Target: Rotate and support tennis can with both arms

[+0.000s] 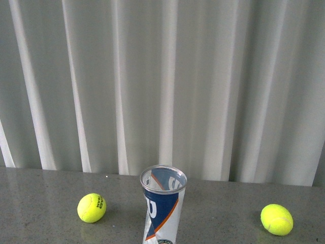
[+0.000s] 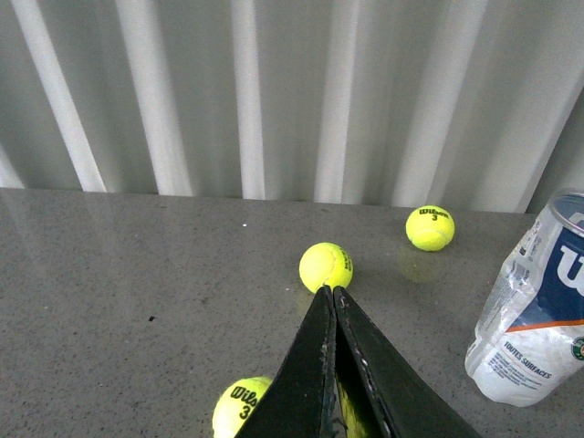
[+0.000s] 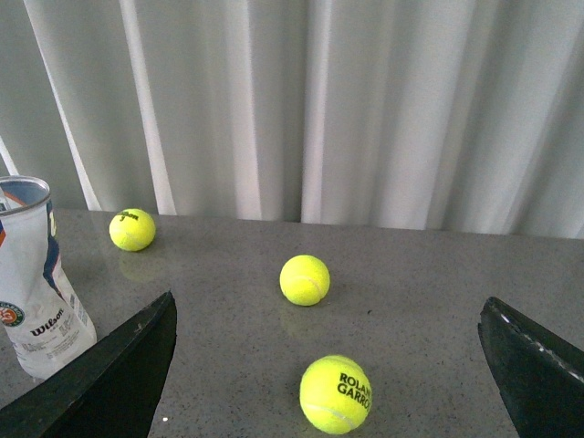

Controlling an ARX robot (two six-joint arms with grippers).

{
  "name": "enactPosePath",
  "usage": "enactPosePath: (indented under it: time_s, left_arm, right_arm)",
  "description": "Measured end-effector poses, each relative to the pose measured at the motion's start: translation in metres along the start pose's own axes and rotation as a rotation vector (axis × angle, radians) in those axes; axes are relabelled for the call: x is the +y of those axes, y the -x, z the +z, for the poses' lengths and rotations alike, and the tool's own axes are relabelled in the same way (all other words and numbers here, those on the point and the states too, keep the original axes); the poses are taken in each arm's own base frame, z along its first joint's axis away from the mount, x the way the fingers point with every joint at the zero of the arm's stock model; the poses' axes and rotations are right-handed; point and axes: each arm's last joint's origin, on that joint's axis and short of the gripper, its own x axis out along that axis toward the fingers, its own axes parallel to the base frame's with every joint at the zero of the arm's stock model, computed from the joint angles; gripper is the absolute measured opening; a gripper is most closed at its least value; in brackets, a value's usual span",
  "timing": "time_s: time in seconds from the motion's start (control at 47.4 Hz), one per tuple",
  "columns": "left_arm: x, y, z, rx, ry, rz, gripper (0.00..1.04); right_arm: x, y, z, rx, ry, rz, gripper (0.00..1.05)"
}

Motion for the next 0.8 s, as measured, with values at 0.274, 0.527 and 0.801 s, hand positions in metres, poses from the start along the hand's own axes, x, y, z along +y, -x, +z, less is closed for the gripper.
enactPosePath:
  time_s: [0.274,0.527,0.801]
  left_arm:
    - [0.002,0.015,-0.008,-0.018,0.0,0.014,0.04]
    - [0.002,0.026,-0.004,-0.031,0.0,0.013,0.04]
    - [0.002,0.036,-0.003,-0.036,0.0,0.013,0.04]
  right_arm:
    - [0.0,0.0,0.0,0.0,0.0,0.0,0.98]
    - [0.0,0.0,0.0,0.0,0.0,0.0,0.98]
    - [0.0,0.0,0.0,0.0,0.0,0.0,0.98]
